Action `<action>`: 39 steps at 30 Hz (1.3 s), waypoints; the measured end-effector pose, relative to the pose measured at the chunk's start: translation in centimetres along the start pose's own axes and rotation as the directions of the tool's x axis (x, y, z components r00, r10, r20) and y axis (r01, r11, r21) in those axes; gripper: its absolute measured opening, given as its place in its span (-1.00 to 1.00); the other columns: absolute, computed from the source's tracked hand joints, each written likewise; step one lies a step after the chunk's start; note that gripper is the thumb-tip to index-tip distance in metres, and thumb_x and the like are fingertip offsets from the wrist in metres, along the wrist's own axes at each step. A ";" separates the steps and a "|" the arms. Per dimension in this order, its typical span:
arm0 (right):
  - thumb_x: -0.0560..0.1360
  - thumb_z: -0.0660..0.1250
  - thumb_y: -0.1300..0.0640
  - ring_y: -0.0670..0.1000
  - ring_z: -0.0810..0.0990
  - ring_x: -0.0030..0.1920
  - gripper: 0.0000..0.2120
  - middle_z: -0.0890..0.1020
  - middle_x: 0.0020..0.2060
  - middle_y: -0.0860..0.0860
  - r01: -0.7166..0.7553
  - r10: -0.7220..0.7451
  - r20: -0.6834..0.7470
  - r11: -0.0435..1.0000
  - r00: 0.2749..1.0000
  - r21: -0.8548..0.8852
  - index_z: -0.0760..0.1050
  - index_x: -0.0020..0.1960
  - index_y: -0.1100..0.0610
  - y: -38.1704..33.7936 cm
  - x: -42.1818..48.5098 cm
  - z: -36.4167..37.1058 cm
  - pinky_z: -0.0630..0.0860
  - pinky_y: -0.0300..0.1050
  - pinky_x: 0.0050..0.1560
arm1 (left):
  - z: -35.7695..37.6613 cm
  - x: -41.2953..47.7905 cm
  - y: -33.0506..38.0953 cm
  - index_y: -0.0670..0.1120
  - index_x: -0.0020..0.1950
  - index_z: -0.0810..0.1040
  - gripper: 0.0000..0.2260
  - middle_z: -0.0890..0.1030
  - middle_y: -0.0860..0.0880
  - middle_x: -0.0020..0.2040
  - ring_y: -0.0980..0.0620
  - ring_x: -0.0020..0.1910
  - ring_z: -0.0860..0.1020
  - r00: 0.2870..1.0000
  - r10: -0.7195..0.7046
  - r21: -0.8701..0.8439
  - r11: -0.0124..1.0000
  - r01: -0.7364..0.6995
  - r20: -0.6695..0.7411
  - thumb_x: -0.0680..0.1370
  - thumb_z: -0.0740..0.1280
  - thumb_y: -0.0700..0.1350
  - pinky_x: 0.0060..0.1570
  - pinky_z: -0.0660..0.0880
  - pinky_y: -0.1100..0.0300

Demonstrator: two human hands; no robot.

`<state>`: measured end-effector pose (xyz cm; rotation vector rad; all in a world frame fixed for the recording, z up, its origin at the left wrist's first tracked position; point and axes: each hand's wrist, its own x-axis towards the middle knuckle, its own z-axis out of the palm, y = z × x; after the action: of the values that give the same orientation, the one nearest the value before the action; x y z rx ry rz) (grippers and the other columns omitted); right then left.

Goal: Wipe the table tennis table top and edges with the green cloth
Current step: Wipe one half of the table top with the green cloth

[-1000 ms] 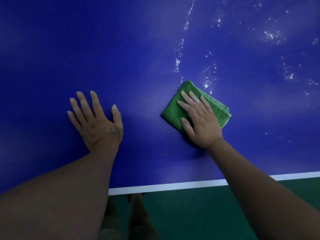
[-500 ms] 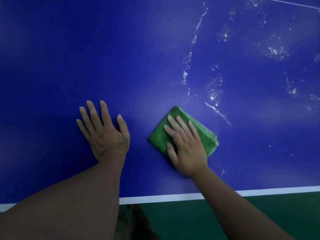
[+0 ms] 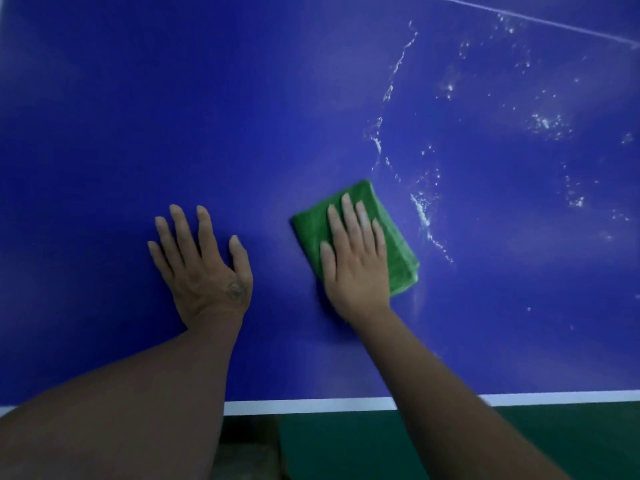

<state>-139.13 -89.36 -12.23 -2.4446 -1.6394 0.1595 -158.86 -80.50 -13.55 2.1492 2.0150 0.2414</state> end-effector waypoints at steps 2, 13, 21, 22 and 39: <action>0.79 0.09 -0.10 0.06 0.04 0.76 -0.42 0.08 0.77 0.02 0.054 -0.052 0.064 0.998 0.997 -0.024 0.15 0.76 0.05 0.6 -2.9 -0.1 0.10 0.12 0.72 | -0.1 0.1 0.2 -0.05 0.76 0.11 -0.37 0.02 -0.16 0.78 -0.20 0.76 -0.07 1.000 -0.007 0.000 1.000 0.007 0.024 0.74 0.06 0.18 0.71 -0.09 -0.27; 0.75 0.14 -0.23 0.07 0.09 0.75 -0.36 0.18 0.74 0.04 0.071 -0.071 0.001 0.996 0.997 -0.048 0.22 0.74 0.04 0.5 9.2 0.7 0.08 0.18 0.73 | 0.1 0.3 -0.1 -0.08 0.76 0.12 -0.37 0.01 -0.16 0.78 -0.20 0.76 -0.08 0.999 -0.010 0.021 1.000 0.009 0.043 0.73 0.07 0.17 0.71 -0.08 -0.26; 0.75 -0.01 -0.26 0.06 0.02 0.76 -0.33 0.11 0.76 0.02 -0.152 0.152 -0.001 0.988 0.988 -0.040 0.14 0.76 0.04 -1.3 16.5 0.3 -0.03 0.16 0.74 | -1.1 0.7 0.5 -0.09 0.72 0.23 -0.38 0.09 -0.15 0.77 -0.16 0.77 -0.04 0.996 -0.034 -0.037 0.999 0.037 0.088 0.72 0.12 0.18 0.71 -0.06 -0.24; 0.76 -0.01 -0.25 0.07 0.02 0.76 -0.33 0.11 0.76 0.03 -0.153 0.153 -0.006 0.987 0.988 -0.039 0.14 0.76 0.06 -1.2 15.2 0.3 -0.01 0.16 0.74 | -1.2 1.0 0.8 -0.11 0.68 0.30 -0.42 0.15 -0.17 0.75 -0.17 0.76 0.01 0.996 -0.059 -0.068 0.996 0.064 0.069 0.72 0.16 0.15 0.71 -0.03 -0.25; 0.75 -0.01 -0.25 0.07 -0.04 0.77 -0.33 0.03 0.77 0.04 -0.300 0.293 -0.090 0.952 0.952 -0.066 0.08 0.77 0.05 5.3 29.5 0.5 -0.11 0.15 0.73 | 3.2 18.2 13.1 0.00 0.69 0.29 -0.50 0.17 -0.13 0.75 -0.16 0.75 0.04 0.992 0.109 -0.057 0.992 -0.113 -0.070 0.74 0.11 0.04 0.72 -0.06 -0.16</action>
<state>-123.17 -63.96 -13.32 -2.7089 -1.2608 0.0401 -144.20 -63.21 -13.60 2.2460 1.8980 0.3909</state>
